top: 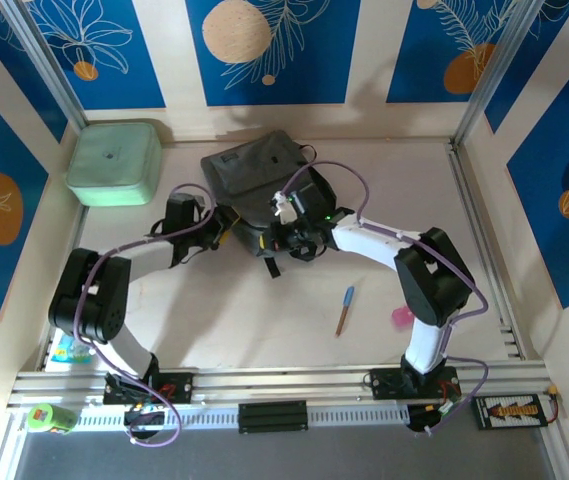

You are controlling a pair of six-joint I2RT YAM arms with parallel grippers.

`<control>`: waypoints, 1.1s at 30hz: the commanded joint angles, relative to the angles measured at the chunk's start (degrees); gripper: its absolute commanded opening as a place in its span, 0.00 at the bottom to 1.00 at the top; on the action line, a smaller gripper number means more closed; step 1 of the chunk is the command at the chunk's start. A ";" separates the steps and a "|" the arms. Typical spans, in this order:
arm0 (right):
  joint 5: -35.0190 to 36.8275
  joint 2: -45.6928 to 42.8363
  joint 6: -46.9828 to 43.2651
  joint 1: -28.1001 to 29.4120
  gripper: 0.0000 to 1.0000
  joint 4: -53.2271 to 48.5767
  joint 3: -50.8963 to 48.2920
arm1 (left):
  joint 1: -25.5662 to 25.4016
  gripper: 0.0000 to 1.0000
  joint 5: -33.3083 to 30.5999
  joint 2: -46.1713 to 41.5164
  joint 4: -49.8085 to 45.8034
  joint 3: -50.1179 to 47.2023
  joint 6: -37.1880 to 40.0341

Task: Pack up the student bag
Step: Zip the student bag at the center of the table.

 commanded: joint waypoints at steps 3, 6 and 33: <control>-2.92 2.03 -1.28 2.42 0.00 -0.90 3.62 | -1.32 0.65 3.81 2.08 14.95 -1.43 -8.87; -2.12 2.84 -1.42 3.14 0.00 -2.12 4.45 | -2.06 0.66 3.03 3.16 17.86 -1.78 -9.78; 2.74 2.56 -0.90 3.75 0.00 -4.13 4.86 | -6.53 0.59 -2.96 2.31 6.62 2.18 -5.23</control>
